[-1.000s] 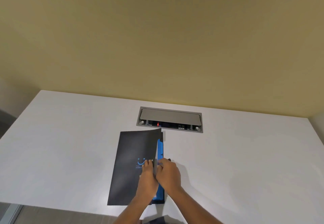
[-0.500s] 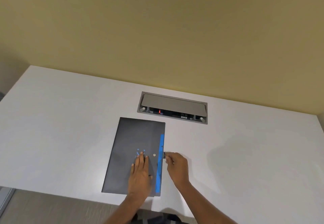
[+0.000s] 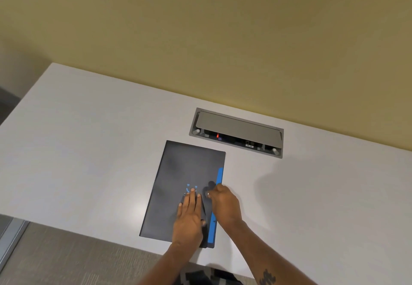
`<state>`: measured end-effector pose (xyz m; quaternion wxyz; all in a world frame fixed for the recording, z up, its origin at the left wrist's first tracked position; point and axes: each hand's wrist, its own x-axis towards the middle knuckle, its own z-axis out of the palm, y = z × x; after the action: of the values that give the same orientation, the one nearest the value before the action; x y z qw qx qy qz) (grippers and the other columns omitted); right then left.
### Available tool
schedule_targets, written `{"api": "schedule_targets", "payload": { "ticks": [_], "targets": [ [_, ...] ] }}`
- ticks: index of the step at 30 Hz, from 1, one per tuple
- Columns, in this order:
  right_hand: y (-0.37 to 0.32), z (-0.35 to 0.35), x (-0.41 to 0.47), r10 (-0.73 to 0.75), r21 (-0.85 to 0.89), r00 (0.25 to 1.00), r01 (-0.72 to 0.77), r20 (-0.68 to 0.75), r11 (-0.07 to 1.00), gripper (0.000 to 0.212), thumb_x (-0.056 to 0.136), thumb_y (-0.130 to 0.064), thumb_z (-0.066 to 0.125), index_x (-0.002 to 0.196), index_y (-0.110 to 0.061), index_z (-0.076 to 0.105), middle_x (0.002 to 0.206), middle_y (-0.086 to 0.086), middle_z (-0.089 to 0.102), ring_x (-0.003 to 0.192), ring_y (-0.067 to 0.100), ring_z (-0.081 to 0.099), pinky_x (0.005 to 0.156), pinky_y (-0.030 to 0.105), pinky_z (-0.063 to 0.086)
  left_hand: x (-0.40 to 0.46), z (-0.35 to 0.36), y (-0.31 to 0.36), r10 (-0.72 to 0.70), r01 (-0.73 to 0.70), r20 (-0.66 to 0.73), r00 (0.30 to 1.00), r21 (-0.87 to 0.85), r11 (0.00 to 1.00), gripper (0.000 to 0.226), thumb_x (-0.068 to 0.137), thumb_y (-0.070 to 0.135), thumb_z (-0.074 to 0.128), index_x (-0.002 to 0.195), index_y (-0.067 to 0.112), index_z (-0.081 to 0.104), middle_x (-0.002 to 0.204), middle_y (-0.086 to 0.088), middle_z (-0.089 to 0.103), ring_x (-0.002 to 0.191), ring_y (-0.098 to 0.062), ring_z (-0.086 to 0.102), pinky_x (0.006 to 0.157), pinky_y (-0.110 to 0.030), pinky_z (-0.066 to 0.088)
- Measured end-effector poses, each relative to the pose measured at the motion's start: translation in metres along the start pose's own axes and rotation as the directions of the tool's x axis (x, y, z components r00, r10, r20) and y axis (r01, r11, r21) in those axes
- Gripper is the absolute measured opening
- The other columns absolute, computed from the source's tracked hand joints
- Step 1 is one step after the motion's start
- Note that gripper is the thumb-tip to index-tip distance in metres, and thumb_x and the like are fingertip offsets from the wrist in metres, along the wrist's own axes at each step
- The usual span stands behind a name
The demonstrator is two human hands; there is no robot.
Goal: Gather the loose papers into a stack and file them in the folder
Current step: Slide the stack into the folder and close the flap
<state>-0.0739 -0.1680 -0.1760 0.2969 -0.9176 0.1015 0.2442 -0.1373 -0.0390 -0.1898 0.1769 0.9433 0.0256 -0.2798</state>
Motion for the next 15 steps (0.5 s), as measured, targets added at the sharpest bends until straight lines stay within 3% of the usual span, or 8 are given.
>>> {"api": "schedule_targets", "payload": {
  "ticks": [4, 10, 12, 15],
  "targets": [
    [-0.003, 0.005, 0.006, 0.014, 0.018, 0.999, -0.015, 0.036, 1.0, 0.027, 0.111, -0.027, 0.052, 0.125, -0.009, 0.066, 0.118, 0.008, 0.072, 0.097, 0.021, 0.067, 0.096, 0.028, 0.056, 0.002, 0.004, -0.003, 0.009, -0.009, 0.011, 1.0, 0.01, 1.0, 0.083, 0.108, 0.036, 0.046, 0.166, 0.015, -0.01, 0.176, -0.007, -0.019, 0.163, -0.028, -0.015, 0.133, -0.046, 0.001],
    [-0.009, 0.007, 0.011, 0.065, 0.1, 0.996, -0.072, 0.067, 0.992, 0.026, 0.111, -0.023, 0.05, 0.122, -0.005, 0.066, 0.118, 0.015, 0.072, 0.107, 0.03, 0.07, 0.103, 0.039, 0.059, -0.001, 0.009, -0.004, 0.032, -0.033, 0.006, 0.999, 0.068, 0.997, 0.082, 0.109, 0.035, 0.045, 0.166, 0.013, -0.01, 0.176, -0.009, -0.017, 0.163, -0.03, -0.014, 0.133, -0.048, 0.001],
    [-0.012, 0.008, 0.012, 0.092, 0.127, 0.994, -0.098, 0.053, 0.987, 0.024, 0.112, -0.026, 0.049, 0.119, -0.009, 0.064, 0.112, 0.011, 0.07, 0.105, 0.029, 0.071, 0.102, 0.038, 0.059, -0.002, 0.011, -0.005, 0.035, -0.035, -0.001, 0.999, 0.074, 0.997, 0.082, 0.109, 0.035, 0.045, 0.166, 0.013, -0.009, 0.176, -0.009, -0.017, 0.163, -0.03, -0.014, 0.133, -0.048, 0.002],
    [-0.013, 0.012, 0.013, 0.096, 0.107, 0.994, -0.102, 0.058, 0.989, 0.028, 0.113, -0.026, 0.048, 0.126, -0.008, 0.064, 0.12, 0.014, 0.072, 0.109, 0.029, 0.071, 0.104, 0.036, 0.058, -0.003, 0.01, -0.005, 0.017, -0.018, 0.013, 1.0, 0.061, 0.998, 0.082, 0.109, 0.036, 0.044, 0.166, 0.013, -0.01, 0.176, -0.009, -0.018, 0.163, -0.029, -0.015, 0.133, -0.047, 0.002]
  ]
}}
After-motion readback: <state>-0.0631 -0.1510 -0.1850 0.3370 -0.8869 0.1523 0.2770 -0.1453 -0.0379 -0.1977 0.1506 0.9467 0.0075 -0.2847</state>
